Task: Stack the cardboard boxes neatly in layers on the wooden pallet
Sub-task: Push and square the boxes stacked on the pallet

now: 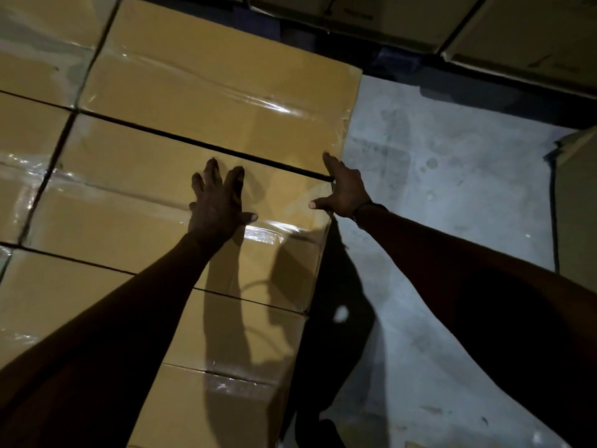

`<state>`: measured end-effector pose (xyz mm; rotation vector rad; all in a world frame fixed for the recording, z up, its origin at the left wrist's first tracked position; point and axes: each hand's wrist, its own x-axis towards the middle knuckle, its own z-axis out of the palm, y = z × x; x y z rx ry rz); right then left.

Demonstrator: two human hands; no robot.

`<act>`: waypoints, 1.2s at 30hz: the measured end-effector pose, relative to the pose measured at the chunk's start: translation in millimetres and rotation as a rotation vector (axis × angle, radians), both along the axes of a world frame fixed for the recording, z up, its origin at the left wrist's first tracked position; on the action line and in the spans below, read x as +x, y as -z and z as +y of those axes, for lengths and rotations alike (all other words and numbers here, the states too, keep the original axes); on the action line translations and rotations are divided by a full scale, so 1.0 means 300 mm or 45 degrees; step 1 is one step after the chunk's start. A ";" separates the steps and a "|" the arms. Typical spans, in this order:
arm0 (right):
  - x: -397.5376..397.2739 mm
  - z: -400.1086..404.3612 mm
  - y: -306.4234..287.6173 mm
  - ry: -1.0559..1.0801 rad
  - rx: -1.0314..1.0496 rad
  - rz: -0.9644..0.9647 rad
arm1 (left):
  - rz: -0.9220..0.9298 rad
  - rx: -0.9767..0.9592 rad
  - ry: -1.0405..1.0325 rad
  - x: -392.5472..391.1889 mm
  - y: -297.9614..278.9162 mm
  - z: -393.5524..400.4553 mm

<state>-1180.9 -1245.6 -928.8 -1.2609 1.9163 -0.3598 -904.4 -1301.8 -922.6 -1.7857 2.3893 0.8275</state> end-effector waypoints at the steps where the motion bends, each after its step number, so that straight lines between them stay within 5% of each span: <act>1: 0.005 0.007 0.005 0.011 -0.009 0.002 | 0.011 0.000 -0.005 0.003 0.003 -0.001; 16: 0.016 -0.056 -0.034 0.061 0.038 0.058 | -0.015 -0.090 0.032 0.061 -0.051 0.022; 23: 0.090 -0.097 -0.061 0.080 -0.147 0.250 | -0.039 -0.119 -0.020 0.133 -0.072 0.032; 36: 0.328 -0.382 -0.089 -0.421 -0.061 0.319 | -0.077 -0.077 -0.139 0.280 -0.066 -0.190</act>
